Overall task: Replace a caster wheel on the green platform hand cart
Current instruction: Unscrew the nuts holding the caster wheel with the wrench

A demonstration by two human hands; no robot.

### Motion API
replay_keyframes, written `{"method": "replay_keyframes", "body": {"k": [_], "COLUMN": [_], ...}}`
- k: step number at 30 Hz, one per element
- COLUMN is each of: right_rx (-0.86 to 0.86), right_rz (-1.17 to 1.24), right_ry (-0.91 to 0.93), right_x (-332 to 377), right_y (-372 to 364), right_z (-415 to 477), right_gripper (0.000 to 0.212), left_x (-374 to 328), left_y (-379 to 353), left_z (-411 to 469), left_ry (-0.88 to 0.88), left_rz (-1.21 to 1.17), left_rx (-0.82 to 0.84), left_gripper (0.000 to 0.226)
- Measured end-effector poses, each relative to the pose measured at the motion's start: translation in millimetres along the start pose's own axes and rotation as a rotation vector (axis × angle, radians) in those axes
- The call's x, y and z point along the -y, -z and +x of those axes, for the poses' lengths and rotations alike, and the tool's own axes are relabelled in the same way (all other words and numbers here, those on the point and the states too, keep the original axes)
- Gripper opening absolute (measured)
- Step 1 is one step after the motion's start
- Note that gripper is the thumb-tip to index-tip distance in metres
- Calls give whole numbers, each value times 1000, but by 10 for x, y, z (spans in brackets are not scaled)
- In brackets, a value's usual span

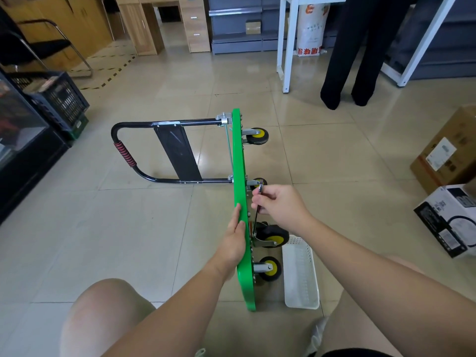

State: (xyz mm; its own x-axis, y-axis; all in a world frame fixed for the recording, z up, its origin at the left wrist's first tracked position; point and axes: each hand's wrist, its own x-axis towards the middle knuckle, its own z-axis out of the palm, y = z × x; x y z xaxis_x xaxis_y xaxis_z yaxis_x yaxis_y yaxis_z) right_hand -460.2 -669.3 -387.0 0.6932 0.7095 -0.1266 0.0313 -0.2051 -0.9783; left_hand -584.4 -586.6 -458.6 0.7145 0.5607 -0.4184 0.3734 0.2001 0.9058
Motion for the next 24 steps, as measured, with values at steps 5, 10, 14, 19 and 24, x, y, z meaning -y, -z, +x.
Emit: {"method": "replay_keyframes", "body": {"k": [5, 10, 14, 19, 24], "right_rx": [64, 111, 150, 142, 176], "right_rz": [16, 19, 12, 68, 20], "right_ry": [-49, -83, -108, -136, -140], "right_x": [-3, -45, -61, -59, -114], "right_y": [21, 33, 77, 77, 59], "right_z": [171, 304, 356, 405, 437], "right_gripper": [9, 9, 18, 5, 19], "left_x": [-38, -63, -40, -30, -32], "left_y": [-31, -52, -59, -60, -74], "left_z": [-42, -52, -59, -73, -92], "left_ry": [34, 21, 14, -4, -25], "left_rz": [-26, -48, -24, -7, -18], "left_rx": [2, -5, -11, -8, -20], "left_gripper": [51, 51, 51, 51, 52]}}
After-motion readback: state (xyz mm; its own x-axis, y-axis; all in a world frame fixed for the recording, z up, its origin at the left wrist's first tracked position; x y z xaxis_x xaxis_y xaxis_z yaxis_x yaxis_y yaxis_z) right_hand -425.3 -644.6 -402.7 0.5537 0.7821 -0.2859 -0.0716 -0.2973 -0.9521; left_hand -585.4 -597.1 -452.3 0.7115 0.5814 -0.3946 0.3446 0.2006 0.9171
